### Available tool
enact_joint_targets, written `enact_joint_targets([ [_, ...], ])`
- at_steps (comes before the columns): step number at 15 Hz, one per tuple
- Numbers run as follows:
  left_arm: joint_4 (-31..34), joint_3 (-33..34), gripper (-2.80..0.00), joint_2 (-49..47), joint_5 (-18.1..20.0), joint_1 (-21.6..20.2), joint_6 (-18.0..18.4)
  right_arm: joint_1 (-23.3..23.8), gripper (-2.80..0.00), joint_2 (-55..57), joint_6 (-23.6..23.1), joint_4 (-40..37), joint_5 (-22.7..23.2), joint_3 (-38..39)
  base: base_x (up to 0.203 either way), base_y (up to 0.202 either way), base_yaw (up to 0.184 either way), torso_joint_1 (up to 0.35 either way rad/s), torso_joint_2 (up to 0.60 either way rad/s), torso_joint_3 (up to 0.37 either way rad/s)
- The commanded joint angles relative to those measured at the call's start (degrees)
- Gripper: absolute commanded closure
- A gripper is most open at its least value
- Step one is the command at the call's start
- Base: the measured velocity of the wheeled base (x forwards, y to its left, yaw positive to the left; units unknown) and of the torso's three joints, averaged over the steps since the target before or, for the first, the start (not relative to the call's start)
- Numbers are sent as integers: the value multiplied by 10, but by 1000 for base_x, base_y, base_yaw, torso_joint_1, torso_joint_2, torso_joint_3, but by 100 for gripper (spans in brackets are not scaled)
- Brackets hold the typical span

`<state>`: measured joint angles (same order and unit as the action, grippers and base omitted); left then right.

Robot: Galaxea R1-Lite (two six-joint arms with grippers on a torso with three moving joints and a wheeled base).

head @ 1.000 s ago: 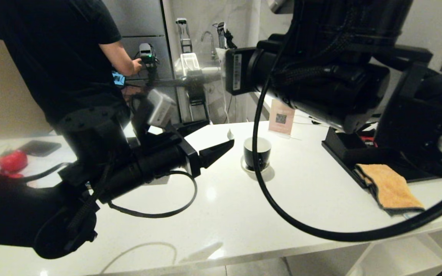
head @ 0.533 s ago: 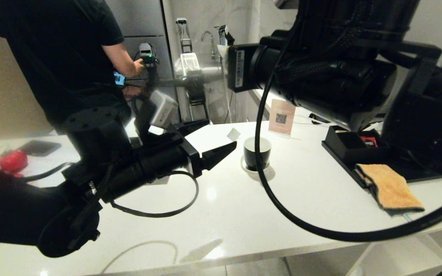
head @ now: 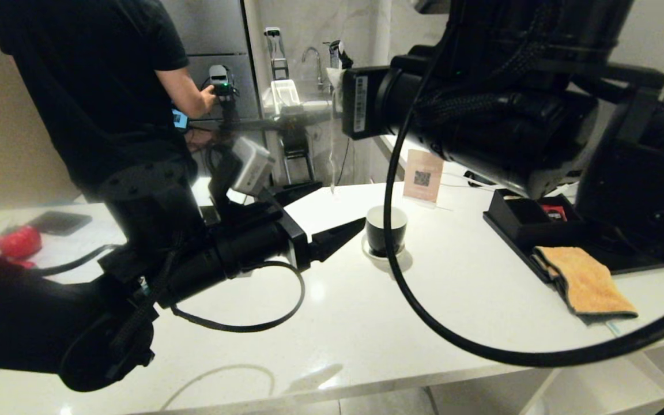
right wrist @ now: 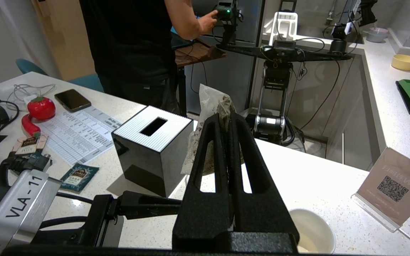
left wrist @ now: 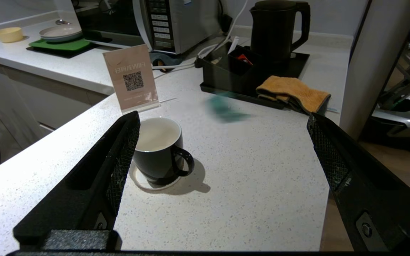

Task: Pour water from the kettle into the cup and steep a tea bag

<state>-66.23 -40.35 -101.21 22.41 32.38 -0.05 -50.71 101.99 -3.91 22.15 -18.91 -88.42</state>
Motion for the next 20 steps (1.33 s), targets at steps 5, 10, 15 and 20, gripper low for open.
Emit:
enact_joint_targets([
  [5,-4,1,-280,-2,1,1,0,0,0,1,-1,11,-1,16,0,0,0,0,0,0],
  [10,-4,3,-280,-2,1,1,0,0,0,2,-1,11,-1,16,0,0,0,0,0,0],
  [15,-4,1,-280,-6,1,1,0,0,0,2,0,11,0,16,0,0,0,0,0,0],
  [20,-4,2,-280,-7,1,0,0,0,0,4,0,11,0,16,0,0,0,0,0,0],
])
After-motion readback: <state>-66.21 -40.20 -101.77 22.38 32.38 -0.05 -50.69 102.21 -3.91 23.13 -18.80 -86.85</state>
